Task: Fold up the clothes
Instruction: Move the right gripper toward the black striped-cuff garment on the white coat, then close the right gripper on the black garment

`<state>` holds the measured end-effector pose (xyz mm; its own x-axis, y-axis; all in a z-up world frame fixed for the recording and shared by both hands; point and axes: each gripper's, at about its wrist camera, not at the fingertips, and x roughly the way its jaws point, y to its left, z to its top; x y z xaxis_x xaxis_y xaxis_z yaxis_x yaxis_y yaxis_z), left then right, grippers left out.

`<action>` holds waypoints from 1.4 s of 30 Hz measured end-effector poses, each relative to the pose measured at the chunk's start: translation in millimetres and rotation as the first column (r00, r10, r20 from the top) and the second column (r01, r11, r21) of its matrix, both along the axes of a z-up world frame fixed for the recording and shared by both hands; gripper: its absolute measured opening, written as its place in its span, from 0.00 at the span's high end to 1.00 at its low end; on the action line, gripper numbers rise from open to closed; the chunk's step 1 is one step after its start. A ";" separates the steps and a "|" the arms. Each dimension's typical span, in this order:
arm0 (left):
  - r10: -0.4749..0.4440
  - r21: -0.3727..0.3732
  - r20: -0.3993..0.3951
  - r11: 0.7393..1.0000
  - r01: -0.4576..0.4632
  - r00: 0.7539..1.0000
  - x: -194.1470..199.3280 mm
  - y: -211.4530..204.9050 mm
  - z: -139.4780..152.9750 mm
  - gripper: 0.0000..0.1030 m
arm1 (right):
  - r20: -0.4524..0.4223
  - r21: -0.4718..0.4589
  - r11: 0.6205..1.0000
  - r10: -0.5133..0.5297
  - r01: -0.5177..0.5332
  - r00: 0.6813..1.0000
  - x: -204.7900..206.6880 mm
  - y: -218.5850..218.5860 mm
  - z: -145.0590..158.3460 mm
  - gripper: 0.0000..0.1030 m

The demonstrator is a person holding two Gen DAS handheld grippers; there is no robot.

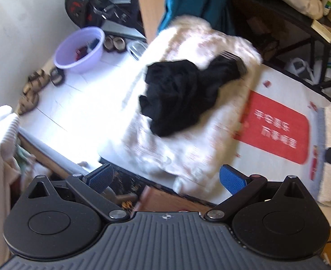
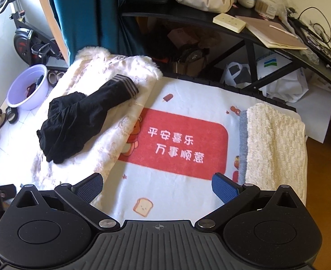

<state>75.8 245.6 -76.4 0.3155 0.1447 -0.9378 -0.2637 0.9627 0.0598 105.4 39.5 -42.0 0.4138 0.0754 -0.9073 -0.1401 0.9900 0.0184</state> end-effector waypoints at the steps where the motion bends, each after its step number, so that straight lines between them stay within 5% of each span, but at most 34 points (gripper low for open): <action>1: 0.007 0.009 0.010 1.000 -0.007 1.000 0.7 11.1 -3.5 0.01 | 0.009 -0.004 1.000 0.000 0.001 1.000 3.5 4.0 -1.2 0.01; 6: 0.093 -0.054 0.056 0.994 -0.090 0.994 -0.1 60.2 -18.2 0.01 | 0.024 0.040 0.999 0.009 -0.010 1.000 19.4 14.8 -12.3 0.03; 14: 0.147 -0.036 0.095 0.989 -0.144 0.985 -14.4 89.5 -32.6 0.01 | 0.011 0.055 0.996 0.072 -0.072 0.997 59.9 59.6 -58.1 0.24; 19: 0.155 -0.014 0.092 0.988 -0.154 0.984 -34.3 98.9 -40.0 0.01 | -0.001 0.118 0.980 0.160 -0.159 0.987 100.8 114.4 -97.0 0.45; 24: 0.174 0.017 0.075 0.984 -0.175 0.982 -50.3 104.3 -47.8 0.01 | -0.043 0.220 0.962 0.174 -0.161 0.984 139.2 175.3 -146.5 0.46; 28: 0.181 0.062 0.058 0.981 -0.184 0.982 -59.8 106.9 -52.4 0.01 | -0.092 0.188 0.976 0.125 -0.106 0.988 156.9 214.4 -186.4 0.36; 30: 0.191 0.068 0.055 0.979 -0.194 0.980 -64.8 110.9 -52.4 0.01 | -0.089 0.170 0.982 0.099 -0.083 0.991 157.8 225.4 -200.8 0.39; 33: 0.218 0.067 0.050 0.973 -0.221 0.975 -71.0 118.6 -53.7 0.01 | -0.091 0.188 0.976 0.128 -0.109 0.988 147.4 225.3 -207.8 0.88; 34: 0.233 0.061 0.044 0.970 -0.235 0.972 -72.4 121.9 -55.6 0.01 | -0.085 0.191 0.974 0.138 -0.120 0.987 142.3 223.0 -206.6 0.94; 37: 0.271 0.015 0.035 0.962 -0.271 0.962 -72.4 129.1 -60.2 0.01 | -0.025 0.197 0.972 0.139 -0.132 0.990 127.6 201.2 -193.5 0.95; 42: 0.247 -0.012 0.049 0.969 -0.247 0.968 -56.2 121.4 -61.0 0.01 | -0.044 0.203 0.979 0.012 -0.003 0.999 108.9 126.7 -177.5 0.95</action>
